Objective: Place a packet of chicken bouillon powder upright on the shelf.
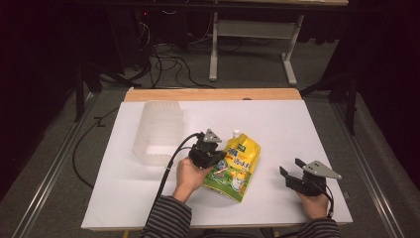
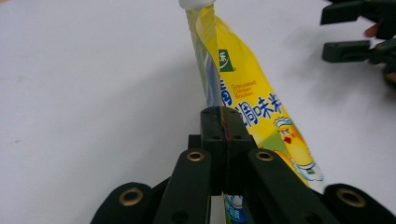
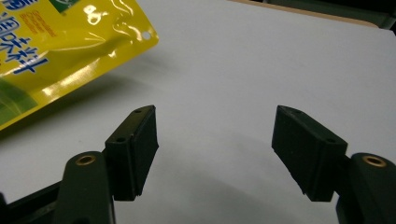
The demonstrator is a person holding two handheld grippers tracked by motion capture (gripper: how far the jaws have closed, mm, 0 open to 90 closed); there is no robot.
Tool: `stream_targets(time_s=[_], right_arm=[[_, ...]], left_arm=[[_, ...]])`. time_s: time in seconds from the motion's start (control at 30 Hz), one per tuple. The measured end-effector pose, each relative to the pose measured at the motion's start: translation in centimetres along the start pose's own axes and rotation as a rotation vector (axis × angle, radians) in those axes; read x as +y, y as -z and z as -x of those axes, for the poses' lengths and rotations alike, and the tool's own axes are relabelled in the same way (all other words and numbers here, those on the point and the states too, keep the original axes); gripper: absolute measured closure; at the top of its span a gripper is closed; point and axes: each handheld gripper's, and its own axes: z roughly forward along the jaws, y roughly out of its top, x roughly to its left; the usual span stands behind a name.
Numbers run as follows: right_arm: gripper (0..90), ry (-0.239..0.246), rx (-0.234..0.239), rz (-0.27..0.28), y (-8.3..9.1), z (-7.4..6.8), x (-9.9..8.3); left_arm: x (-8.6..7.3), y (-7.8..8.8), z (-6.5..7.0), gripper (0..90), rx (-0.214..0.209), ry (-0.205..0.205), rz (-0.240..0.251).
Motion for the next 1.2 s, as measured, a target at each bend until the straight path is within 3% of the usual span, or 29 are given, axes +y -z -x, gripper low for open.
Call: stream_targets(time_s=[0.23,0.43,0.6,0.83,1.2], right_arm=[[31.9,0.011,0.0,0.004,0.0,0.0,0.0],[32.0,0.003,-0.003,0.014,0.1,0.0,-0.1],[32.1,-0.006,0.0,0.005,0.0,0.1,0.0],[32.1,-0.002,0.003,0.005,0.0,0.1,0.0],[32.2,-0.002,-0.002,0.018,0.2,0.1,-0.1]], left_arm=[[0.3,2.2,0.2,90.0,-0.021,0.003,0.06],[0.8,4.8,0.6,90.0,-0.011,-0.029,0.108],[1.1,6.1,0.8,90.0,0.009,-0.053,0.115],[1.4,8.6,-0.1,90.0,0.026,-0.044,0.151],[1.2,10.7,-0.9,90.0,0.06,-0.041,0.188]])
